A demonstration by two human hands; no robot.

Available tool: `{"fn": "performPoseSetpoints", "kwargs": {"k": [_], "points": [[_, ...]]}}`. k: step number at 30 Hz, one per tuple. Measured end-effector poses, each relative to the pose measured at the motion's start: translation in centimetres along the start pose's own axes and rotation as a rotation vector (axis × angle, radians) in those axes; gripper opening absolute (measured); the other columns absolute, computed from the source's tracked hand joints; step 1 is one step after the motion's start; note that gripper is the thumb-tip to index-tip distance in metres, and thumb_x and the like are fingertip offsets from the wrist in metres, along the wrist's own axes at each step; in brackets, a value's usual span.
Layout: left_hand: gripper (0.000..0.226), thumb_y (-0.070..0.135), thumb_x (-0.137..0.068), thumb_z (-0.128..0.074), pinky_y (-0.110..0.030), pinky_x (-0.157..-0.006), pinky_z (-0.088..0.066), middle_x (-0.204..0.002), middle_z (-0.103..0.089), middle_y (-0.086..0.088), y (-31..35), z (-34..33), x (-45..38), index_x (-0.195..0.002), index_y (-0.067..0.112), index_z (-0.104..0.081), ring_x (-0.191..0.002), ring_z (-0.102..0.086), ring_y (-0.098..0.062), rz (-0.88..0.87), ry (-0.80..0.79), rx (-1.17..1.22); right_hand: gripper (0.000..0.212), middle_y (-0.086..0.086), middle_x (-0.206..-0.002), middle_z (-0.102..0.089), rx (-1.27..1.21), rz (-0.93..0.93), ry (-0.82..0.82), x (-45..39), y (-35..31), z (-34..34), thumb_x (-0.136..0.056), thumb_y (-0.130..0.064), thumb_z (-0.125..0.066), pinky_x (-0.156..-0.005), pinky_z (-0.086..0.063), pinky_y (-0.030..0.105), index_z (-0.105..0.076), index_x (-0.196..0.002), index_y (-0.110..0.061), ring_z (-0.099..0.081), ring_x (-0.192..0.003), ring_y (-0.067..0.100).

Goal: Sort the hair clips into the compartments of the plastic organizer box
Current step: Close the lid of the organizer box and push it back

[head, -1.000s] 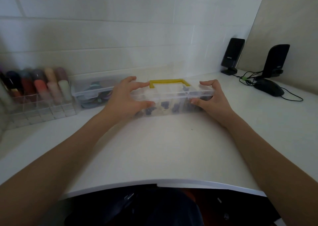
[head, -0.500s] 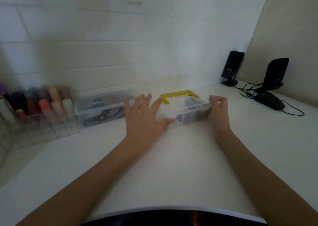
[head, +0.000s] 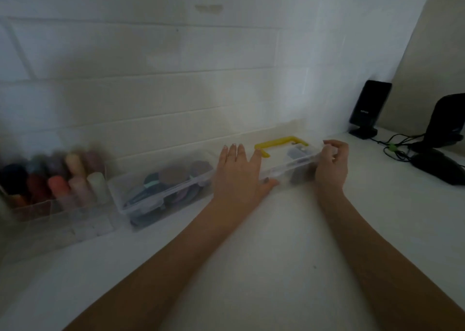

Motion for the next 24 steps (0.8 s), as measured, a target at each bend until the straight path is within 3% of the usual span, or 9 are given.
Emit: {"fn": "performPoseSetpoints", "kwargs": {"k": [4,8,10,12,16,18,20,22,24], "points": [[0.084,0.067,-0.083,-0.041,-0.045,-0.116,-0.002,-0.158,-0.014,-0.01,-2.0,-0.4,-1.7,-0.148,0.02,-0.016,-0.145,-0.011,-0.022,0.0,-0.046,0.009,0.025,0.004,-0.096,-0.059,-0.018,0.018,0.052,-1.0,0.4,-0.9,-0.086,-0.025,-0.042,-0.068,-0.036,0.021,-0.055,-0.105,-0.016,-0.054,-0.085,0.018],[0.089,0.072,-0.083,-0.029,-0.063,-0.109,0.009,-0.157,-0.003,-0.021,-4.8,-0.6,-0.8,-0.15,0.018,-0.005,-0.143,-0.003,-0.041,0.183,0.011,-0.237,0.018,0.006,-0.099,-0.06,-0.017,0.036,0.062,-1.4,0.4,-2.3,-0.091,-0.02,-0.046,-0.063,-0.033,0.015,-0.055,-0.106,-0.013,-0.053,-0.085,0.015],[0.092,0.07,-0.084,-0.032,-0.064,-0.109,0.002,-0.155,-0.007,-0.025,-5.7,-0.9,0.1,-0.149,0.015,0.0,-0.14,-0.012,-0.046,0.26,-0.027,-0.257,0.018,0.005,-0.099,-0.061,-0.015,0.032,0.034,-1.6,0.4,-3.1,-0.092,-0.021,-0.047,-0.06,-0.035,0.014,-0.055,-0.106,-0.015,-0.054,-0.085,0.015],[0.093,0.065,-0.085,-0.04,-0.058,-0.111,-0.014,-0.153,-0.014,-0.025,-6.5,-0.9,0.2,-0.148,0.01,0.0,-0.139,-0.018,-0.043,0.245,-0.109,-0.279,0.016,0.001,-0.094,-0.06,-0.008,0.001,-0.026,-1.5,0.4,-3.9,-0.092,-0.023,-0.047,-0.056,-0.037,0.007,-0.055,-0.106,-0.019,-0.055,-0.077,0.012],[0.083,0.059,-0.087,-0.04,-0.043,-0.112,-0.023,-0.154,-0.02,-0.019,-7.9,-0.9,0.3,-0.148,0.011,-0.011,-0.142,-0.019,-0.035,0.13,-0.103,-0.236,0.014,-0.004,-0.088,-0.06,0.046,0.015,-0.111,-0.8,0.0,-4.2,-0.093,-0.031,-0.049,-0.06,-0.04,0.017,-0.055,-0.103,-0.024,-0.054,-0.071,0.003],[0.088,0.059,-0.086,-0.043,-0.042,-0.113,-0.021,-0.155,-0.018,-0.016,-8.0,-0.6,0.5,-0.149,0.013,-0.003,-0.143,-0.017,-0.032,0.13,-0.107,-0.211,0.014,-0.004,-0.084,-0.062,0.085,0.039,-0.126,-0.7,-0.2,-3.7,-0.091,-0.036,-0.051,-0.058,-0.04,0.017,-0.057,-0.098,-0.025,-0.056,-0.07,0.004],[0.109,0.065,-0.08,-0.051,-0.044,-0.115,-0.017,-0.157,-0.011,-0.017,-7.8,-0.2,0.6,-0.146,0.015,0.018,-0.144,-0.013,-0.034,0.124,-0.169,-0.177,0.016,-0.003,-0.081,-0.064,0.104,0.061,-0.128,-0.4,-0.6,-3.5,-0.089,-0.041,-0.055,-0.059,-0.044,0.016,-0.059,-0.093,-0.026,-0.06,-0.07,0.008],[0.125,0.072,-0.07,-0.056,-0.047,-0.116,-0.012,-0.158,0.0,-0.016,-7.6,0.1,0.7,-0.14,0.017,0.032,-0.144,-0.008,-0.036,0.117,-0.244,-0.108,0.019,-0.002,-0.08,-0.066,0.108,0.063,-0.133,-0.1,-0.7,-3.8,-0.087,-0.045,-0.056,-0.066,-0.049,0.024,-0.06,-0.091,-0.026,-0.064,-0.073,0.014],[0.118,0.073,-0.071,-0.052,-0.047,-0.116,-0.014,-0.158,0.002,-0.014,-7.6,0.3,0.9,-0.145,0.02,0.024,-0.145,-0.008,-0.033,0.11,-0.218,-0.068,0.021,0.001,-0.083,-0.067,0.126,0.065,-0.147,0.1,-0.6,-3.9,-0.087,-0.045,-0.055,-0.071,-0.05,0.031,-0.059,-0.093,-0.026,-0.064,-0.077,0.019]]}}
Point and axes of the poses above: each hand's wrist, its own x-axis away from the middle knuckle, its own z-axis out of the back of the hand, y = z × x, the point moved 3 cm from there along -x, towards the middle knuckle
